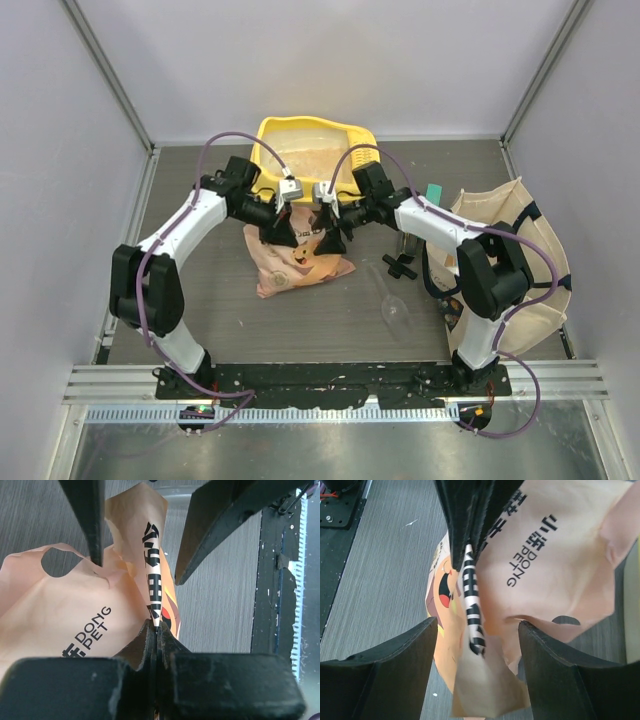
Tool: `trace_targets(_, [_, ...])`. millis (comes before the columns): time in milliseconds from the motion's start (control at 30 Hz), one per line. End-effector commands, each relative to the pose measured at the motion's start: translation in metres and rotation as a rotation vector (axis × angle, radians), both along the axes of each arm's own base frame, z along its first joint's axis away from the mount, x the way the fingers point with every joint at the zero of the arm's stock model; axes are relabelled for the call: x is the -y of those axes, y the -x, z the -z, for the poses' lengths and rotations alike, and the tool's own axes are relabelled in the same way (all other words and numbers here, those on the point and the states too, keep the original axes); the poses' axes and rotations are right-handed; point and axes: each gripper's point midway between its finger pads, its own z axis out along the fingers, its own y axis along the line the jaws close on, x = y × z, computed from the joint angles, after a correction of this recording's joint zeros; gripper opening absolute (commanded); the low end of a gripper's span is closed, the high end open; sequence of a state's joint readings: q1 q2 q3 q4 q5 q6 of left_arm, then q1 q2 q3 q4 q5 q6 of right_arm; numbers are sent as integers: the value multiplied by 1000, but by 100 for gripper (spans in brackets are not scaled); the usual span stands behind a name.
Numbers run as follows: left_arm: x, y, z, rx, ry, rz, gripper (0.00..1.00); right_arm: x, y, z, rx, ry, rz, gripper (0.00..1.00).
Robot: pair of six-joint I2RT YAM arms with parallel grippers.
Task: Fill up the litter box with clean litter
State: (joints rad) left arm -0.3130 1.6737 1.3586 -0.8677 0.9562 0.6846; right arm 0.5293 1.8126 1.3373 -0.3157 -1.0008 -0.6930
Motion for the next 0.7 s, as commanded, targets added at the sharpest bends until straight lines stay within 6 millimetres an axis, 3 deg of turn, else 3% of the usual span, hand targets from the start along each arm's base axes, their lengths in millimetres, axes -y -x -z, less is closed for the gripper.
trace_targets(0, [-3,2,-9,-85,39,-35,6,-4,-1,-14,88,-34,10,68])
trace_targets(100, [-4,-6,-12,-32,46,-44,23,-1,0,-10,80,-10,16,61])
trace_targets(167, [-3,-13,-12,33,55,-44,43,1,1,-8,76,-4,19,59])
trace_targets(267, [-5,-20,-16,168,55,-23,53,1,2,-7,62,5,18,51])
trace_targets(500, [-21,-28,3,282,-72,154,55,1,5,-6,19,23,3,38])
trace_targets(600, [-30,-22,5,228,-96,237,52,2,3,-4,-21,25,20,31])
trace_targets(667, [-35,-6,13,111,-93,267,46,3,0,-4,-62,21,38,27])
